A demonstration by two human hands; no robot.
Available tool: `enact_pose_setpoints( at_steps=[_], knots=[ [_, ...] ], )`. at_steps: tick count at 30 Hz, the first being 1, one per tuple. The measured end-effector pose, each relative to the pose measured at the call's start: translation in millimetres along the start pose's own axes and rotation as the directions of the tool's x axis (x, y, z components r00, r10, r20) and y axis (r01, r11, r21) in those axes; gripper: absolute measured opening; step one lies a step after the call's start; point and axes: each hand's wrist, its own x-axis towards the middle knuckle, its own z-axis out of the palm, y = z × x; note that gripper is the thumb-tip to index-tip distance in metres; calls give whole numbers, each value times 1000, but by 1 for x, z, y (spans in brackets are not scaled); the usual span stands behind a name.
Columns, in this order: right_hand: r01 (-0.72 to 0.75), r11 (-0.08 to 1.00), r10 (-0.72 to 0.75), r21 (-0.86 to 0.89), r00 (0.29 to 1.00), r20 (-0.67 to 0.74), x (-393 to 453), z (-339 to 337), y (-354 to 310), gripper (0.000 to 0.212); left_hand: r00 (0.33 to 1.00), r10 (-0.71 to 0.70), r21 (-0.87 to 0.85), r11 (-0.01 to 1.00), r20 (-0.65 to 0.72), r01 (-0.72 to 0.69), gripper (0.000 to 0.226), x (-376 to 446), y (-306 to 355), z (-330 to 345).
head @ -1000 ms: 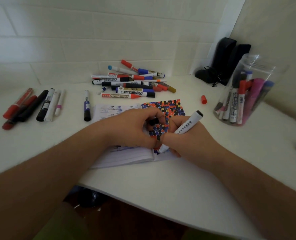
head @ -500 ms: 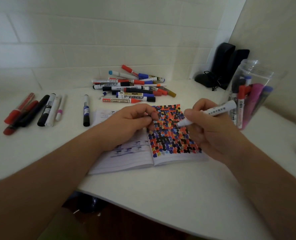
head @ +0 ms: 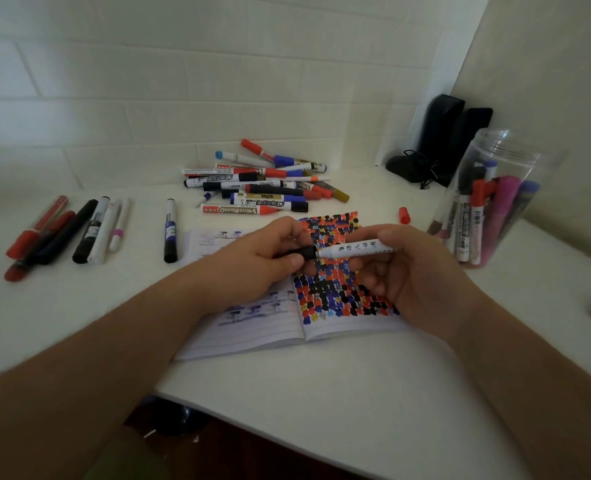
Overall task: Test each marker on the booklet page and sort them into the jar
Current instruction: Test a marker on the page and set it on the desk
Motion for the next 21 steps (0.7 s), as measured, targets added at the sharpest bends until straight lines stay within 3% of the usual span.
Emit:
enact_pose_setpoints(
  at_steps=[5,14,21],
  knots=[
    [92,989,-98,-116,994,-43,1,5,2,7,1000,6,-8,1000,-4,-6,29,0,2,0],
    [230,842,-283,-487,958,-38,1,4,10,8,994,84,89,993,-69,-77,23,-1,-3,2],
    [282,762,-354,-583,935,-11,4,13,9,9,992,82,220,974,-96,-59,25,-1,2,2]
  ],
)
